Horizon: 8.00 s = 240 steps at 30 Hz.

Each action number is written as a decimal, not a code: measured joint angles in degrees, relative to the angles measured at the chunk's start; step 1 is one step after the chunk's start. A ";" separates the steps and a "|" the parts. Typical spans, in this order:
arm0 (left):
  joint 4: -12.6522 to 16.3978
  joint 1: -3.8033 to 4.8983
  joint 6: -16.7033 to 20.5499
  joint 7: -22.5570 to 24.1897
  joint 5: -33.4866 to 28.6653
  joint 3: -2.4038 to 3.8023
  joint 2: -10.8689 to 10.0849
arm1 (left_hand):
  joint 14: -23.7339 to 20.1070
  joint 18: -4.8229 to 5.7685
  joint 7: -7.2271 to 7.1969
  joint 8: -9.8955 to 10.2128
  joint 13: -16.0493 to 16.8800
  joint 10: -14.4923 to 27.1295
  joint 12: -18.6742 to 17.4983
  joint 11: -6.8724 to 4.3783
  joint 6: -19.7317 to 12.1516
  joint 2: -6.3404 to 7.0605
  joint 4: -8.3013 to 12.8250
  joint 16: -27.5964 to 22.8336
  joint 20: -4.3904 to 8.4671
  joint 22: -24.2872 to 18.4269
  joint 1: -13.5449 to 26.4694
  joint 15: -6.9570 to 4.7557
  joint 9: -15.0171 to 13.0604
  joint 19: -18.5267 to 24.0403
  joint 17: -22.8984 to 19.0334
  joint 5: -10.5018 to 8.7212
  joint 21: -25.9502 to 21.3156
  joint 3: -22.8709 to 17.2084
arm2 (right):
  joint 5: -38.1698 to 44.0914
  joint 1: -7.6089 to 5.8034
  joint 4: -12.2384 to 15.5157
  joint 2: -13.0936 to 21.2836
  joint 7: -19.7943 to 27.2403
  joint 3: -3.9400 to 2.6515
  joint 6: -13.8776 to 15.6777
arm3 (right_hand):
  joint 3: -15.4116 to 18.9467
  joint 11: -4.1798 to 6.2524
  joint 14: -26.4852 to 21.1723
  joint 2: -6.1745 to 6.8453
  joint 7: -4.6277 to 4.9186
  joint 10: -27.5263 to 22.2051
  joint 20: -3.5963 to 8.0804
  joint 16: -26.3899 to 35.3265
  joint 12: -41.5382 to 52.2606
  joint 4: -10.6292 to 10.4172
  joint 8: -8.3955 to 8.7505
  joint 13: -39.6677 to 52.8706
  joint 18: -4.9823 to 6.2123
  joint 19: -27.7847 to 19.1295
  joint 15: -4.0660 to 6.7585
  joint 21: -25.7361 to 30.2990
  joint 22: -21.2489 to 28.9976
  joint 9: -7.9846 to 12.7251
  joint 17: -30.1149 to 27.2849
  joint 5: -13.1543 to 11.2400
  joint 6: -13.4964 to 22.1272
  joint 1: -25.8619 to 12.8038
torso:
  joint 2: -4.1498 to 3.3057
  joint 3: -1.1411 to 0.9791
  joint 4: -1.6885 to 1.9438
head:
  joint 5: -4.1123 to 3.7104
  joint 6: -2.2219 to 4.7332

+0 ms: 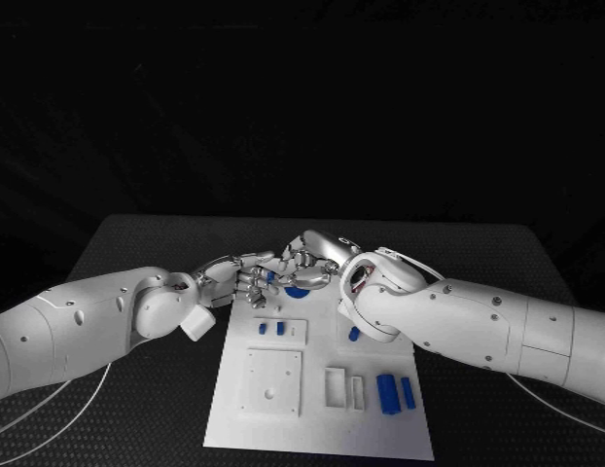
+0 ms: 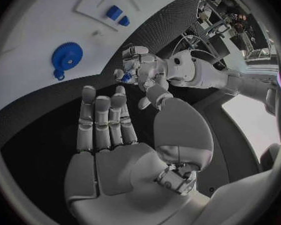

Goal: Assemble the parts on the task board

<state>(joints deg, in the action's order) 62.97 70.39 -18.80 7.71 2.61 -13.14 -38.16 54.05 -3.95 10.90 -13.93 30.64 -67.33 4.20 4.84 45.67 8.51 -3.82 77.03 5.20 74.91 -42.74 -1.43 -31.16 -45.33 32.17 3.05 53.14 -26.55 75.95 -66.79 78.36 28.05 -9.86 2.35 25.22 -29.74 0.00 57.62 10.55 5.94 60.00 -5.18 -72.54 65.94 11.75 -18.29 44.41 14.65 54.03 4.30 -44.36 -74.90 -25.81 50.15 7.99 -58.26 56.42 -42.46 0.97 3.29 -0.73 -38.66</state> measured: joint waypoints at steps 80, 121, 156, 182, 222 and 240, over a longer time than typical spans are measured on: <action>0.93 0.00 1.03 -0.74 2.29 -0.02 0.14 | -1.03 -0.29 0.35 0.45 -0.44 2.56 -0.28 0.89 -2.19 0.24 -2.96 0.46 -0.32 0.00 1.44 0.62 1.00 0.71 -0.55 0.00 0.05 0.74 | 0.96 0.54 0.14 -0.01 2.23 0.22 -0.31 | -4.27 0.61 -2.02 0.25 -0.57 -1.20 0.13 -5.46 3.01 0.22 -0.50 5.98 -0.01 -2.31 0.39 -7.08 -0.01 -1.59 2.36 -2.21 -1.80 -0.85 | -0.02 0.07 -0.03 | 0.34 -0.26; 4.94 -0.03 9.88 1.31 -6.82 -0.10 0.00 | -1.76 -0.29 -0.40 1.84 -11.51 14.62 -0.50 -0.30 -7.84 -0.91 -5.03 0.67 -0.72 0.03 0.28 1.35 1.50 2.76 -1.80 0.00 -1.78 2.50 | 8.52 0.65 -1.73 -1.82 -7.72 0.21 3.75 | -5.21 1.02 -1.54 3.03 -0.84 -0.57 0.91 -6.22 3.44 -3.93 -0.46 6.34 0.00 -1.52 0.88 -7.99 0.00 -1.90 2.33 -3.99 -2.39 -1.35 | 0.00 0.02 -0.01 | 0.41 0.15; 6.79 -0.02 10.96 1.10 -8.15 -0.14 -0.03 | -0.08 -0.30 -0.87 1.33 -15.98 15.66 -0.50 -0.14 -8.54 -2.32 -5.02 0.66 -0.75 0.00 -2.05 1.33 1.14 2.73 -2.46 0.00 -2.57 3.76 | 12.03 0.83 -3.42 -3.25 -8.05 0.20 4.72 | -7.51 1.44 -0.91 3.77 -1.49 0.01 1.31 -6.79 3.89 -3.85 -1.17 6.72 0.00 -1.12 1.49 -8.87 -0.04 -2.70 2.32 -4.92 -3.27 2.12 | -0.01 0.04 -0.01 | 0.70 0.06; 7.24 -0.03 11.03 0.73 -8.09 -0.16 -0.21 | -0.09 -0.30 -0.78 1.24 -16.61 15.49 -0.49 0.14 -8.46 -2.55 -5.02 0.66 -0.85 -0.01 -2.27 1.33 1.03 2.64 -2.57 0.00 -2.79 4.07 | 12.06 0.81 -3.81 -3.74 -8.58 0.18 4.42 | -4.85 1.44 -1.17 5.39 -1.41 0.01 1.31 -7.22 3.88 -5.49 -1.17 7.07 0.00 -1.14 1.70 -9.22 -0.03 -2.86 2.19 -4.92 -3.16 -0.61 | -0.01 0.04 -0.03 | 0.67 -0.13; 7.28 -0.03 10.96 0.56 -8.07 -0.14 -0.29 | -0.12 -0.31 -0.68 1.00 -17.57 15.54 -0.50 0.22 -8.53 -2.78 -4.70 0.65 -1.04 0.02 -2.95 1.36 1.06 2.63 -2.73 0.00 -3.01 4.69 | 12.49 0.99 -3.63 -3.77 -8.59 0.20 4.54 | -5.00 2.14 -0.81 5.37 -1.81 0.74 1.61 -7.68 4.10 -2.71 -1.56 7.39 0.00 -1.25 1.84 -10.06 -0.01 -3.65 1.96 0.65 -4.80 -1.61 | -0.01 0.00 -0.03 | 0.55 -0.03; 7.34 -0.03 10.95 0.55 -8.07 -0.14 -0.29 | -0.13 -0.31 -0.67 1.01 -17.79 15.53 -0.50 0.23 -8.52 -2.95 -4.70 0.65 -1.05 0.01 -3.12 1.37 1.06 2.62 -2.72 0.00 -3.01 4.69 | 12.23 1.01 -3.96 -4.17 -8.72 0.20 4.42 | -5.34 2.13 -0.83 4.26 -1.83 0.75 1.61 -7.68 3.88 -3.25 -1.34 7.44 0.00 -1.24 1.79 -10.06 0.08 -3.71 1.90 -4.58 -4.80 0.22 | 0.00 0.03 0.01 | 0.63 -0.08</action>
<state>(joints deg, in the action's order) 70.31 70.36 -7.85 8.26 -5.46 -13.28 -38.44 53.91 -4.26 10.23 -12.92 12.85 -51.80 3.71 5.07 37.15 5.56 -8.52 77.68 4.16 74.92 -45.87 -0.06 -30.10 -42.70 29.45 3.05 50.13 -21.85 88.18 -65.78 74.40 23.88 -18.58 2.55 29.63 -35.08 2.13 56.79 14.81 4.11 60.74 -3.57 -80.22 69.82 8.51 -19.63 51.85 14.65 52.78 6.09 -54.42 -74.82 -29.52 52.05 3.40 -63.06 56.64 -42.46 0.99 3.30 -0.10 -38.74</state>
